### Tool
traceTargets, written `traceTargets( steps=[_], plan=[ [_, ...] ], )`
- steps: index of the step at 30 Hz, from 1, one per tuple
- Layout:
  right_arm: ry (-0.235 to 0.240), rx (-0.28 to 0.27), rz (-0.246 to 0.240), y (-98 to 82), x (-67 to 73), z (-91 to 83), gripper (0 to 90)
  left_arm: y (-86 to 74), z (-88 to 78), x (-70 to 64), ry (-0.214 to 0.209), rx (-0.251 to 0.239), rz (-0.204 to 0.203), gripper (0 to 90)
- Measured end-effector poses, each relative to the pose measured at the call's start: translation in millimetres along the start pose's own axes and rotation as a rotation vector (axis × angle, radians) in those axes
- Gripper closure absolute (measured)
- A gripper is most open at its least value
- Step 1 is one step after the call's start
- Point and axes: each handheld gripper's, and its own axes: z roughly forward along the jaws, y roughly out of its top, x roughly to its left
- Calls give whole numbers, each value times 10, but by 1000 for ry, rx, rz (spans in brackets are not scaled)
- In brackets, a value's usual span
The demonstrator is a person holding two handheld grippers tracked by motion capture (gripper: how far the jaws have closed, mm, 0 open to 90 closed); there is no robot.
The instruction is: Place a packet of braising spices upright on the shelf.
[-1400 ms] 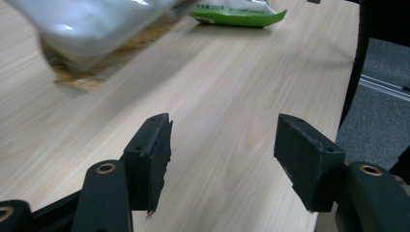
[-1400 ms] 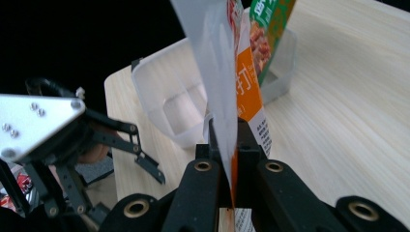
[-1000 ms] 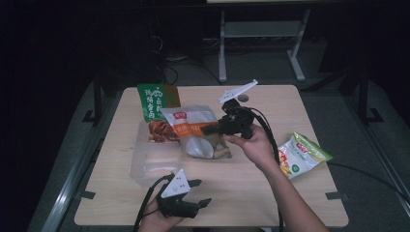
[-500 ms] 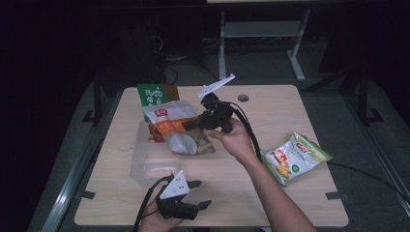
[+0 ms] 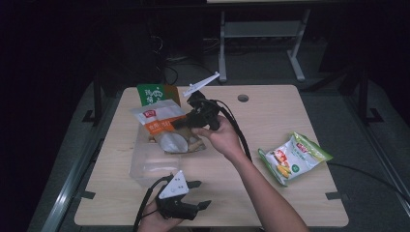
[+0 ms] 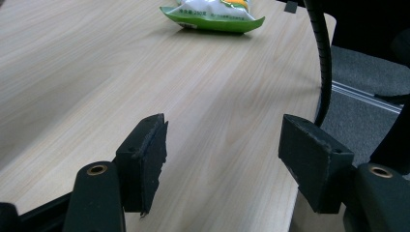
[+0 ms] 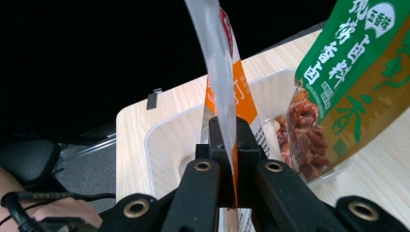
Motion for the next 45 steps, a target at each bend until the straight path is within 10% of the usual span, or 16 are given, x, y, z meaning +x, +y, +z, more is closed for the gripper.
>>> traceTargets(
  steps=[20, 35, 45],
  plan=[
    [36, -13, 6, 176, 21, 434, 900, -10, 19, -17, -9, 3, -5, 334],
    [75, -8, 65, 6, -147, 1011, 900, -40, 32, -8, -14, 16, -13, 330],
    [35, -7, 84, -160, -233, 1070, 831, -38, 41, -1, -13, 20, -8, 330]
  ],
)
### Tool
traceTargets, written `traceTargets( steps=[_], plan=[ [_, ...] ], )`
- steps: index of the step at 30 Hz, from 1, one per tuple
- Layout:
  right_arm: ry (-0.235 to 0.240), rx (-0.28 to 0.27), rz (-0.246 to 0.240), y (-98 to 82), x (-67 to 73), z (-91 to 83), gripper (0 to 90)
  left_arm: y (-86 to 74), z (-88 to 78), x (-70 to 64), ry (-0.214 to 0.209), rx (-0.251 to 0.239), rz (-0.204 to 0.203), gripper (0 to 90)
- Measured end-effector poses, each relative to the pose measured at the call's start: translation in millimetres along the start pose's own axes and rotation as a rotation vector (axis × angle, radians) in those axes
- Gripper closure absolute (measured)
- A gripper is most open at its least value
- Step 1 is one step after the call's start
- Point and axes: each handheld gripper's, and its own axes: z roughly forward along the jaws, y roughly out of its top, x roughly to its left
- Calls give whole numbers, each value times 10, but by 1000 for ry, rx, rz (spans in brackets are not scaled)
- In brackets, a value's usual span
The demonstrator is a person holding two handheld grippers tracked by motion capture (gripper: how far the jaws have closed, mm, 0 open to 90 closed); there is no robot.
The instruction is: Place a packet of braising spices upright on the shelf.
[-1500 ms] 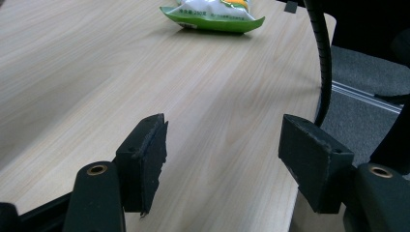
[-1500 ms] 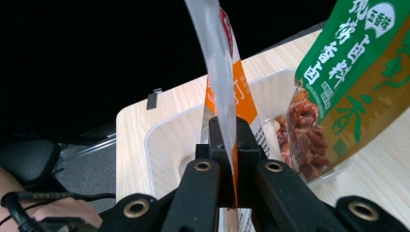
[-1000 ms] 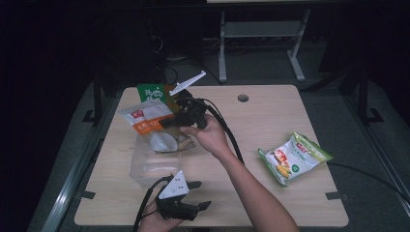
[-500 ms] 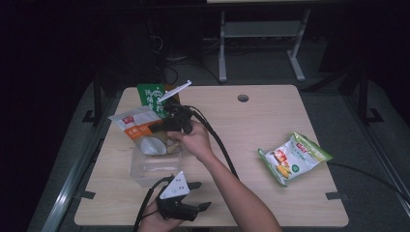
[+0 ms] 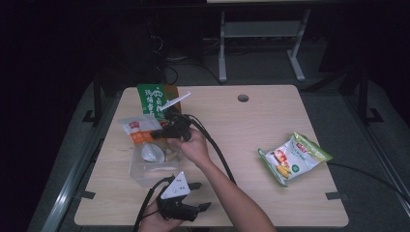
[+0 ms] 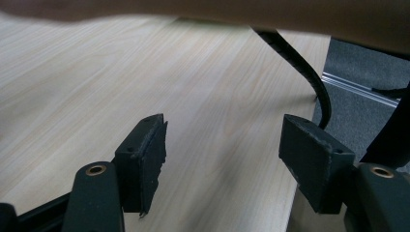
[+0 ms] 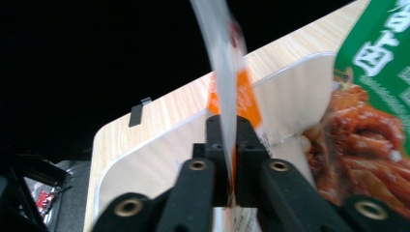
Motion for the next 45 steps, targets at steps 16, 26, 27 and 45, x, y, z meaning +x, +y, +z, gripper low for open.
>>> traceTargets(
  steps=[16, 26, 27, 45],
  plan=[
    [-37, 68, -24, -194, -41, -225, 844, 2, 55, -1, -3, 14, 2, 330],
    [-43, 48, -19, -274, -32, -507, 724, 11, 54, 35, 4, 10, -25, 329],
    [-42, 42, -17, -290, -38, -539, 714, 14, 54, 41, 5, 10, -18, 329],
    [-97, 56, 25, -645, -109, -1111, 582, 22, 88, 60, 4, 21, -19, 310]
  ],
)
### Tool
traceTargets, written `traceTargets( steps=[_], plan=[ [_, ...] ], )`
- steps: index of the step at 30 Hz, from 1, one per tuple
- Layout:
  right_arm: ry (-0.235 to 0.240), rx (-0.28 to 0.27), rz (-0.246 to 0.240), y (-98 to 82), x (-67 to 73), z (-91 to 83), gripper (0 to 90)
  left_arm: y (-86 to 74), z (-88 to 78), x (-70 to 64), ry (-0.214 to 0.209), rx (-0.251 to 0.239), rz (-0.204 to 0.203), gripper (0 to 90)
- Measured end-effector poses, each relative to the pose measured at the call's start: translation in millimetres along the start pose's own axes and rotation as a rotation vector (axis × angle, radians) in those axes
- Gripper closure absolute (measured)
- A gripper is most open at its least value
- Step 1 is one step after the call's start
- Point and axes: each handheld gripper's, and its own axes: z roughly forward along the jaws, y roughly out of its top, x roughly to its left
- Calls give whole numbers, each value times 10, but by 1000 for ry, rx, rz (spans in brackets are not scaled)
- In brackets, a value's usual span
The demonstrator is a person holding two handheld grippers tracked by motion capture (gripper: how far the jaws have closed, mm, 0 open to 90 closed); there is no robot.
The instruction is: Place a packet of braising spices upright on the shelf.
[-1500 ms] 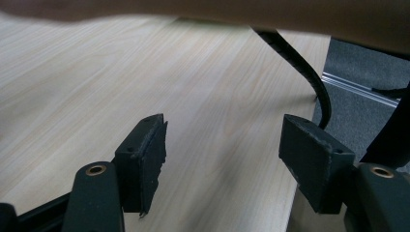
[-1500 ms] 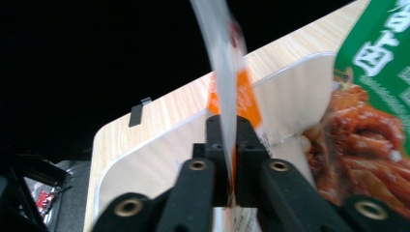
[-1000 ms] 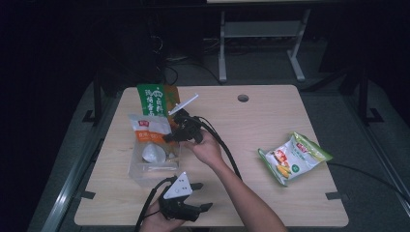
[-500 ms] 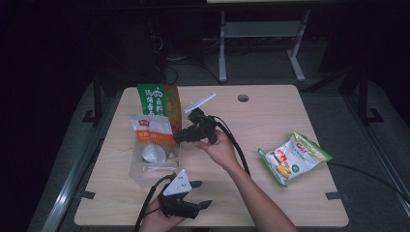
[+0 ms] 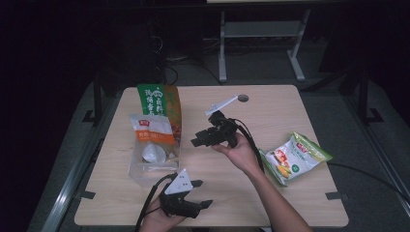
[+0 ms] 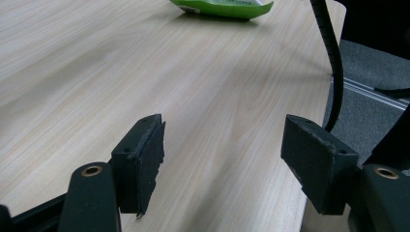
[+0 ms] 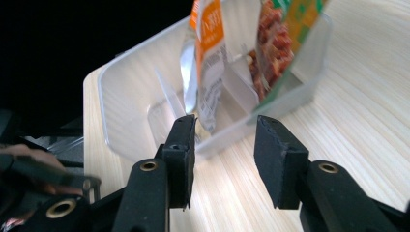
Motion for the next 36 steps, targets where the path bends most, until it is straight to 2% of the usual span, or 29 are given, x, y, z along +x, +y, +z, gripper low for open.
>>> traceTargets(
  steps=[4, 7, 8, 17, 21, 36],
  plan=[
    [-21, -1, 1, -94, -28, -113, 569, -1, 3, 0, -2, -3, -5, 309],
    [-38, -2, 23, -159, -42, -214, 560, 0, 3, 2, -2, -5, -6, 307],
    [-42, -9, 21, -181, -55, -241, 556, 3, -1, 9, 1, -2, 2, 306],
    [-87, -2, 49, -405, -113, -479, 535, -1, 2, 6, -5, -8, -11, 302],
    [-98, -1, 75, -522, -151, -575, 530, 0, -2, 12, -4, -5, -3, 302],
    [-193, 9, 148, -954, -224, -1020, 512, 5, 15, -2, -8, -2, -2, 301]
  ],
)
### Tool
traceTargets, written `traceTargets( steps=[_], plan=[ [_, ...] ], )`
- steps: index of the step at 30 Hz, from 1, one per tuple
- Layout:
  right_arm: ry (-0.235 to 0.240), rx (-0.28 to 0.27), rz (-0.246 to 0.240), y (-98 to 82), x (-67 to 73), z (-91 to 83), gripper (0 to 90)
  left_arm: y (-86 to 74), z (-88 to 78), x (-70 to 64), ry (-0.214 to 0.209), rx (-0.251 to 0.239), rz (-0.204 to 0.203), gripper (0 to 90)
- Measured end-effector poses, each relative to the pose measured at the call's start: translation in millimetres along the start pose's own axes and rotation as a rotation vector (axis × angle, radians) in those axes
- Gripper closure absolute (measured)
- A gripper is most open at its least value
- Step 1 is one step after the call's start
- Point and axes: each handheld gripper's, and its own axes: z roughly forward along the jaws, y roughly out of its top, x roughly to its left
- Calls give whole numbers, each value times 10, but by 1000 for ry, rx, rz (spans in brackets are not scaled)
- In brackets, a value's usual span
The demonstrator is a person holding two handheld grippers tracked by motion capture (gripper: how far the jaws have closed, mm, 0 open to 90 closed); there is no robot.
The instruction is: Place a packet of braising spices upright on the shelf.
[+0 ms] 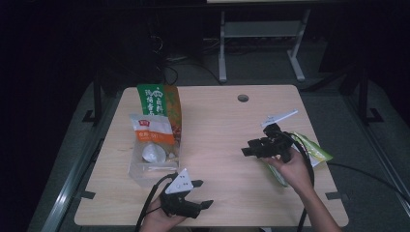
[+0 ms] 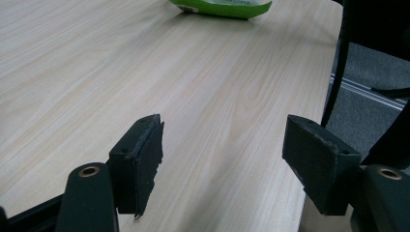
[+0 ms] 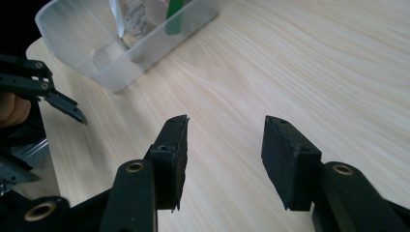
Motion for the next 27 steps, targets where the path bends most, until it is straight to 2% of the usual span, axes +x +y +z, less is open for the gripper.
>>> traceTargets(
  steps=[6, 13, 27],
  plan=[
    [-31, -9, 23, -153, -72, -175, 505, 0, 2, -9, 3, 0, 0, 300],
    [-75, 7, 49, -338, -133, -329, 502, 1, -4, -5, 4, -6, -3, 300],
    [-161, 8, 144, -828, -325, -619, 470, 4, 15, -13, 1, -2, -2, 301]
  ],
)
